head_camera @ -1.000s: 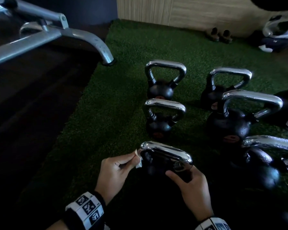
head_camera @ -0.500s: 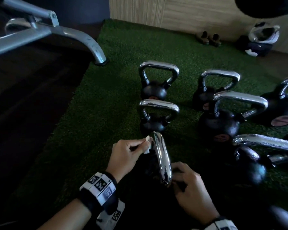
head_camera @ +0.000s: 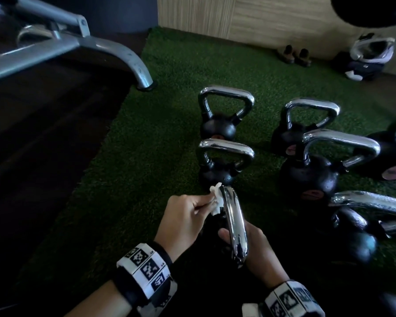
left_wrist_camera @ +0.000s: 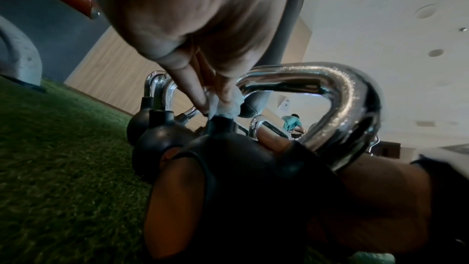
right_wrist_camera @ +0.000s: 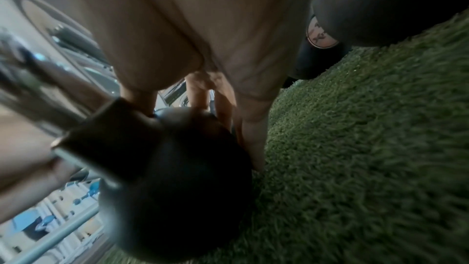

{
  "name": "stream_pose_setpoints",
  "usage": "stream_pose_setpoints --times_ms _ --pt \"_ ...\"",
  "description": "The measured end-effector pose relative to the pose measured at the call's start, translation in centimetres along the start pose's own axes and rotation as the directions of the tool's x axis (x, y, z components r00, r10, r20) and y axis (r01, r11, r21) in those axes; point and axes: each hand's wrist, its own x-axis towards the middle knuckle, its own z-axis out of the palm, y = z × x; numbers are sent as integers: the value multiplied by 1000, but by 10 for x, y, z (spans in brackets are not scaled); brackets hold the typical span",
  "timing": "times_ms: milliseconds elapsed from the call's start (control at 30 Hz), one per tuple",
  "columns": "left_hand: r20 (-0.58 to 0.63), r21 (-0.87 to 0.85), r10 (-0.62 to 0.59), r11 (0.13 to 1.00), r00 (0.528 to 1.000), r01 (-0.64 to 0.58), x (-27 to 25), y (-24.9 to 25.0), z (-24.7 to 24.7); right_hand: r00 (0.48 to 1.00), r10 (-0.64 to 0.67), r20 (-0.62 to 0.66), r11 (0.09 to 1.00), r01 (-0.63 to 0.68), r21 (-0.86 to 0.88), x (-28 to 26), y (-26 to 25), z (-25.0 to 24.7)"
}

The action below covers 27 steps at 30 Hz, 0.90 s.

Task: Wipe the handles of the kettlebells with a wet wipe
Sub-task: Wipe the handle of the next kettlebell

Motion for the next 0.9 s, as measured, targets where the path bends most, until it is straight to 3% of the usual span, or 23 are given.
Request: stream_pose_setpoints --times_ms 167,400,533,667,833,900 --pt "-9 -93 -32 995 999 31 11 3 -6 1000 -13 -4 1000 13 -4 4 1 3" --pt "-6 -210 87 974 996 -86 7 32 -17 997 44 -65 993 -37 114 -2 1 7" --pt "46 -227 -3 974 999 13 8 33 -25 996 19 -85 1000 -18 21 1 -2 9" --pt "329 -261 -60 953 942 152 -7 35 -32 999 8 45 1000 -8 -9 -5 -5 4" --pt "289 -329 -190 901 938 284 -5 38 -36 994 59 -94 997 -53 59 -2 -7 11" --pt "353 -298 -192 905 916 304 -8 38 -36 994 63 -92 995 -55 86 -2 -10 13"
